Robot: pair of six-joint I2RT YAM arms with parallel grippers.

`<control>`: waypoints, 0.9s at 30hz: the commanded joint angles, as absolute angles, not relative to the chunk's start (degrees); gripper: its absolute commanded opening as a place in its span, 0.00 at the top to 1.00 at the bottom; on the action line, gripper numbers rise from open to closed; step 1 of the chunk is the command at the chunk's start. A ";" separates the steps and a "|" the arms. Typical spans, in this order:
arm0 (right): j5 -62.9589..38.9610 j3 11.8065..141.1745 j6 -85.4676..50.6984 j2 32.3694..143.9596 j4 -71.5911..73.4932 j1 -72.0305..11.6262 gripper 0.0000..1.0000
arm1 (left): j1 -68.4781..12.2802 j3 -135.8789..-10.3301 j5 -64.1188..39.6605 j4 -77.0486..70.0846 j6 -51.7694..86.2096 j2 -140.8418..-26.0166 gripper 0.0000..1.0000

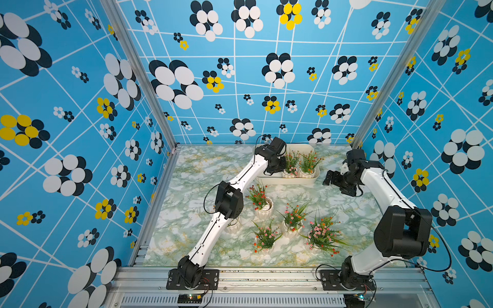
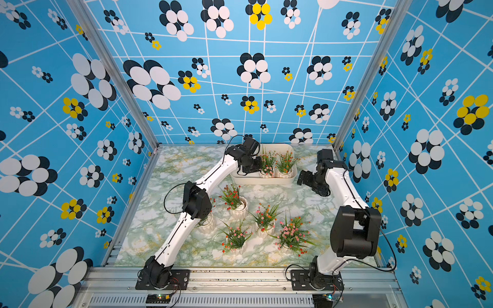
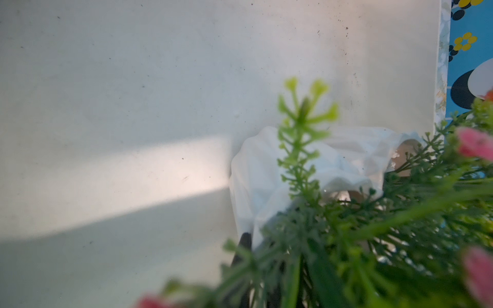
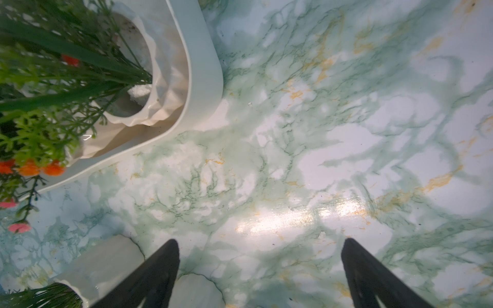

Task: Put the potted gypsophila into the storage box
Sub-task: Place the baby's breath potted plant at the storage box.

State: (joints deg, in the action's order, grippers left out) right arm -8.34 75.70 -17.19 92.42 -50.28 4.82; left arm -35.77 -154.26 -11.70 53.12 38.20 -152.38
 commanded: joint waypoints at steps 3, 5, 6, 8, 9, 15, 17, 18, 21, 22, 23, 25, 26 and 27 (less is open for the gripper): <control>-9.32 74.44 -17.68 92.64 -49.67 5.15 0.03 | -36.30 -156.53 -13.97 50.49 38.71 -152.86 0.97; -9.41 74.19 -17.76 92.51 -49.53 5.10 0.02 | -36.39 -156.53 -14.08 50.62 38.74 -152.99 0.95; -9.49 74.03 -17.90 92.42 -49.48 5.11 0.03 | -36.43 -156.53 -14.17 50.59 38.69 -153.02 0.92; -9.66 73.97 -17.93 92.38 -49.50 5.18 0.02 | -36.39 -156.53 -14.26 50.63 38.73 -153.02 0.88; -9.77 73.88 -17.95 92.33 -49.48 5.11 0.03 | -36.45 -156.52 -14.24 50.71 38.80 -152.93 0.88; -9.50 73.95 -17.92 91.76 -49.83 5.11 0.03 | -36.51 -156.53 -14.31 50.39 39.02 -152.53 0.80; -9.48 73.92 -17.86 91.46 -50.01 5.13 0.03 | -36.54 -156.58 -14.33 50.26 39.11 -152.41 0.75; -9.41 73.89 -17.90 91.41 -50.09 5.12 0.03 | -36.56 -156.53 -14.33 50.27 39.11 -152.31 0.74; -9.41 74.09 -17.94 91.01 -50.44 5.12 0.03 | -36.56 -156.58 -14.08 50.76 38.96 -151.68 0.71; -9.34 74.08 -17.87 90.74 -50.53 5.10 0.03 | -36.56 -156.53 -13.83 51.11 38.74 -151.29 0.71; -9.25 74.23 -17.85 90.60 -50.85 5.11 0.03 | -36.56 -156.54 -13.59 51.43 38.55 -150.77 0.70; -8.82 74.70 -17.78 90.04 -51.72 5.12 0.02 | -36.56 -156.54 -12.90 52.46 37.77 -149.23 0.65; -8.53 74.83 -17.69 89.69 -52.11 5.10 0.03 | -36.56 -156.53 -12.47 52.99 37.29 -148.26 0.63; -8.01 75.05 -17.60 89.20 -52.59 5.12 0.02 | -36.55 -156.56 -11.92 53.70 36.64 -147.14 0.61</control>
